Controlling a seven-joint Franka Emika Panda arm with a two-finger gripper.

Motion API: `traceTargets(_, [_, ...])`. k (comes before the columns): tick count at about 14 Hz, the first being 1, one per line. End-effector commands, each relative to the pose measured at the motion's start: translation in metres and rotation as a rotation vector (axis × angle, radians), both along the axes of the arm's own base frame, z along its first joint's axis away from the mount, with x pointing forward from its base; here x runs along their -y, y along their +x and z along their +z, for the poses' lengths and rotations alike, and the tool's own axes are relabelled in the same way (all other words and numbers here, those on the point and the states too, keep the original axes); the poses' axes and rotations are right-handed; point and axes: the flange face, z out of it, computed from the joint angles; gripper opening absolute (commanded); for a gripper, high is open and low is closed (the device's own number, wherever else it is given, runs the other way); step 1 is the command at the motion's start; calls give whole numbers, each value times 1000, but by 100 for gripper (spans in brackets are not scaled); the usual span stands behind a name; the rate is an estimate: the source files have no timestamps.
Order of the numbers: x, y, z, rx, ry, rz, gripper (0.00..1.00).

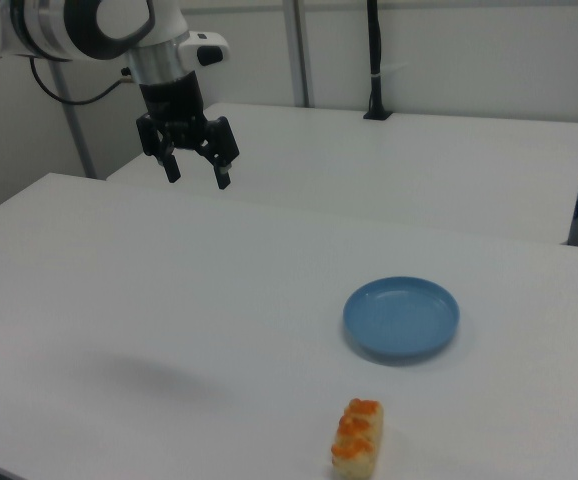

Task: Put the bread onto the plate
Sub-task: 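Move the gripper down and over toward the orange-glazed bread roll, then lower the open gripper around the bread roll and close it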

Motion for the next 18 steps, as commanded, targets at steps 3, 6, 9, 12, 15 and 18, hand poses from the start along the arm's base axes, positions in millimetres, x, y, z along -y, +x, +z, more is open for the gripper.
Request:
traceTargets(3, [35,-20,-10,-103,-70,15,100])
traceTargets(6, [69,-27,-17,-129,-66,46,100])
traceTargets(9, [108,-39,-35,-178,-46,170,100])
traceTargets(12, [142,-52,-52,-211,-24,195,100])
traceTargets(15, [179,-69,-79,-239,-4,252,100])
traceTargets(18, [215,-81,-110,-184,-7,227,100])
